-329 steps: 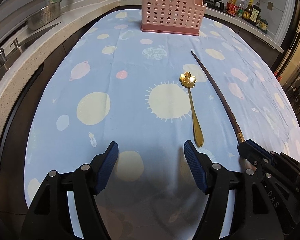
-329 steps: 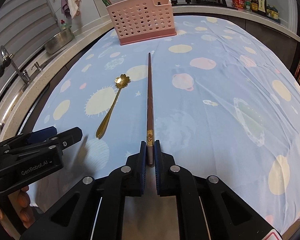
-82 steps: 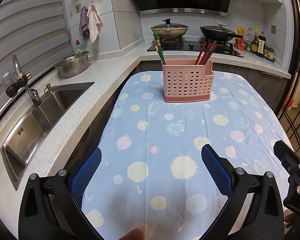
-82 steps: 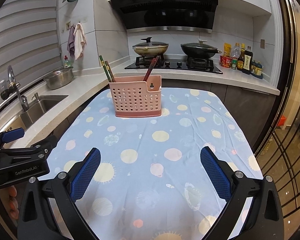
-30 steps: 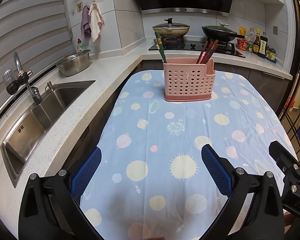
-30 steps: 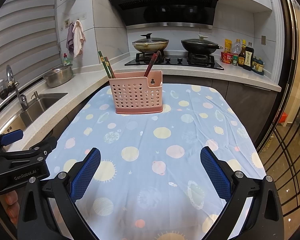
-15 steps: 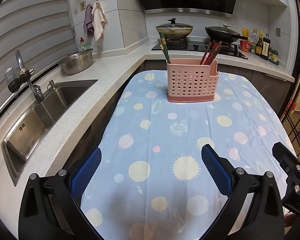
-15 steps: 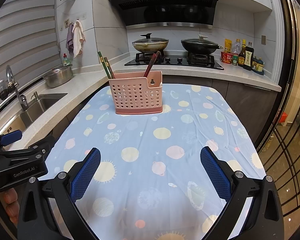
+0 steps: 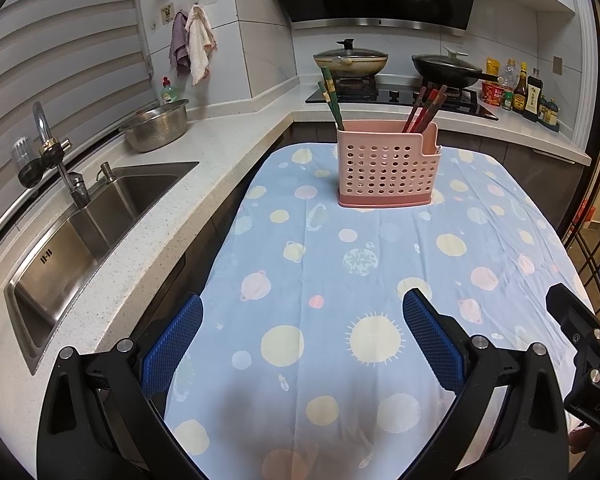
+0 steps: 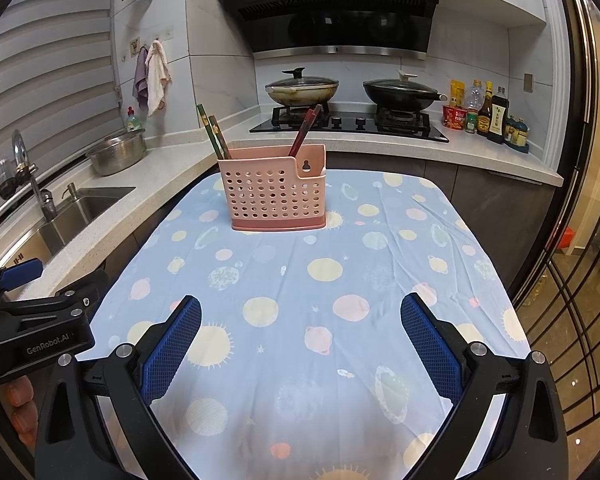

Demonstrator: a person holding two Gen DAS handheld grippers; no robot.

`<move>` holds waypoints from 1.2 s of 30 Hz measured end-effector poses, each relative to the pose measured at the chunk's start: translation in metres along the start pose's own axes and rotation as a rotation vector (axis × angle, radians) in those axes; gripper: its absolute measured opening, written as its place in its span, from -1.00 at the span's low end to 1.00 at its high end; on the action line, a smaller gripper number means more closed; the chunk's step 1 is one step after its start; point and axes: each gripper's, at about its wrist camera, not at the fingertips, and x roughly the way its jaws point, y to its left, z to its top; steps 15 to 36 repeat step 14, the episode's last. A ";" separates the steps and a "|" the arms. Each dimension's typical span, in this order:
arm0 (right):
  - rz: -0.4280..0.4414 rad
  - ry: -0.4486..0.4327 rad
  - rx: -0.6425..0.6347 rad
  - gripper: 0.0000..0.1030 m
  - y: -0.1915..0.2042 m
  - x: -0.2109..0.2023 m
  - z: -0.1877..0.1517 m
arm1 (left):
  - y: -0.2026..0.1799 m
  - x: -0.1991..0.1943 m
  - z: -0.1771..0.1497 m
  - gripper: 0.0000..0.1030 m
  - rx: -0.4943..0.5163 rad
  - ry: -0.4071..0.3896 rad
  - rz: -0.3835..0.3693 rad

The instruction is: Organize utensils

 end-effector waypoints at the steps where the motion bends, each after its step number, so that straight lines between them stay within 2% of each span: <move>1: 0.000 0.001 0.001 0.87 0.000 0.000 0.000 | 0.000 0.000 0.000 0.86 0.001 0.000 0.002; 36: -0.009 0.000 0.013 0.87 -0.003 0.003 0.004 | 0.003 0.002 0.004 0.86 0.009 -0.004 0.007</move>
